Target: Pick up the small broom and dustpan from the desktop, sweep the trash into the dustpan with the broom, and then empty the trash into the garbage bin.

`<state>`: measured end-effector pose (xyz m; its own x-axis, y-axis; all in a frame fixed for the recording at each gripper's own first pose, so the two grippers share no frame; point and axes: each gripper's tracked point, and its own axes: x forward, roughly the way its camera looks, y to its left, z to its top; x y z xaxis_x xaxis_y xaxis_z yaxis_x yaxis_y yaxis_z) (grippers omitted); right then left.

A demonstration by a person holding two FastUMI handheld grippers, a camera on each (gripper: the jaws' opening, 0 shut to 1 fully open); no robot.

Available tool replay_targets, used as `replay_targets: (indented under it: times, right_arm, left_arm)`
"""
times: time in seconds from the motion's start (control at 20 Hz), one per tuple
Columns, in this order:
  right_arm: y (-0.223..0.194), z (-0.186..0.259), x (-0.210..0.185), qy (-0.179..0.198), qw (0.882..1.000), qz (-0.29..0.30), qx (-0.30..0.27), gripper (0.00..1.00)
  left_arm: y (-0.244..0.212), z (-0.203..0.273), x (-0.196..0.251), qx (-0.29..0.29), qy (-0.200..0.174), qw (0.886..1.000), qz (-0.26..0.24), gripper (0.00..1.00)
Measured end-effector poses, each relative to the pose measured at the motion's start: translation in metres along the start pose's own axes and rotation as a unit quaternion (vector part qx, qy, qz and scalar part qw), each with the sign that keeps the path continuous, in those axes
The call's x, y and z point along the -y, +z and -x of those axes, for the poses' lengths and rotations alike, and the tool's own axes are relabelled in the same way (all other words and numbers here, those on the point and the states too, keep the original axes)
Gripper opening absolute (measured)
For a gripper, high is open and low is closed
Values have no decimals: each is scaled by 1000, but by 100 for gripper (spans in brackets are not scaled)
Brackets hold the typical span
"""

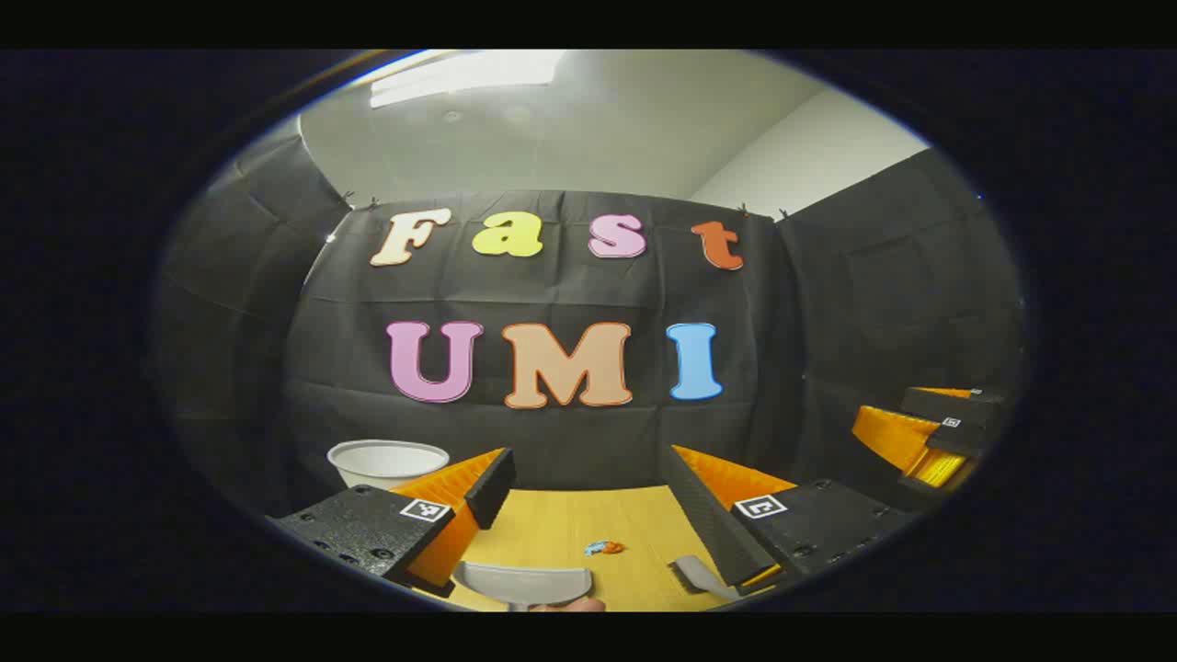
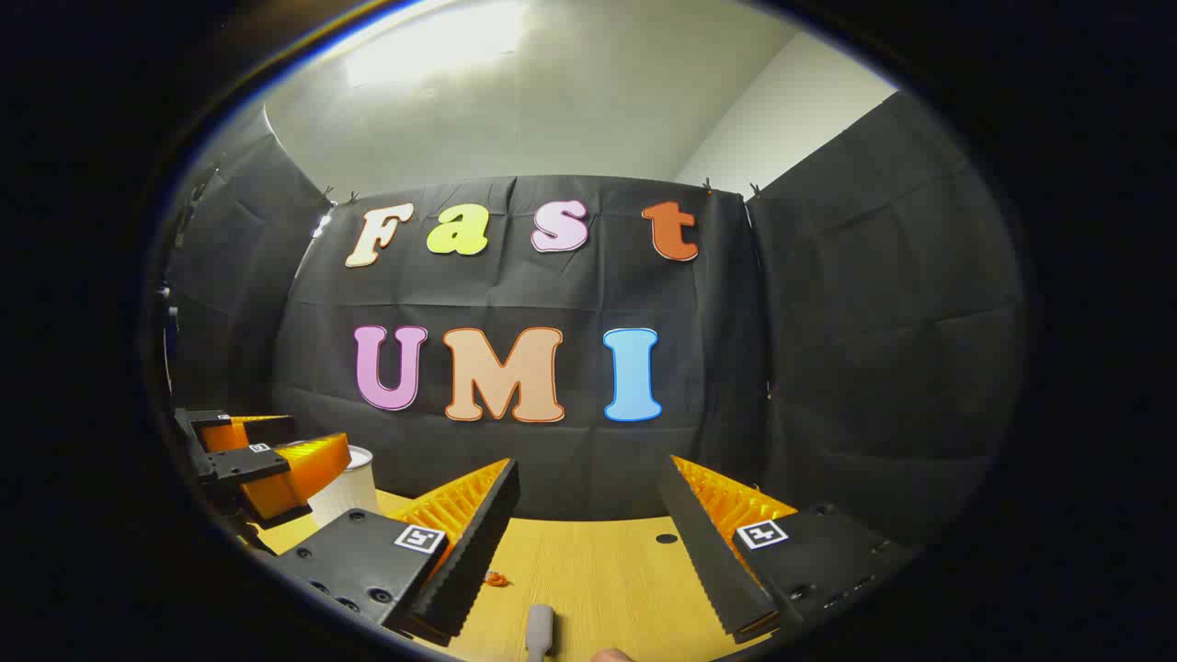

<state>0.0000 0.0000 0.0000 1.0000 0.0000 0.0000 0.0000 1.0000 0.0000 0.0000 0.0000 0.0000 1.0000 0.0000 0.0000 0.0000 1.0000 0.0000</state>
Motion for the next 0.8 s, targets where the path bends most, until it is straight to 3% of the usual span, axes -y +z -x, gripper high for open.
replay_targets:
  times: [0.25, 0.5, 0.65, 0.75, 0.8]
  right_arm:
    - [12, -1, 0, 9, 1000, -27, 13, 98]
    - [22, 2, -1, 13, 999, -11, 33, 98]
    - [30, 1, -2, 16, 998, 12, 52, 98]
    - [27, -2, -8, 26, 998, 20, 45, 97]
    - [22, -4, -9, 27, 999, 21, 37, 99]
  left_arm:
    - [7, 1, -6, 11, 15, 1000, -10, 96]
    - [3, -2, -25, 5, 54, 998, -37, 96]
    - [3, -2, -21, 5, 53, 998, -41, 95]
    - [9, -4, -21, 14, 54, 998, -33, 99]
    - [12, -5, -21, 18, 55, 998, -33, 95]
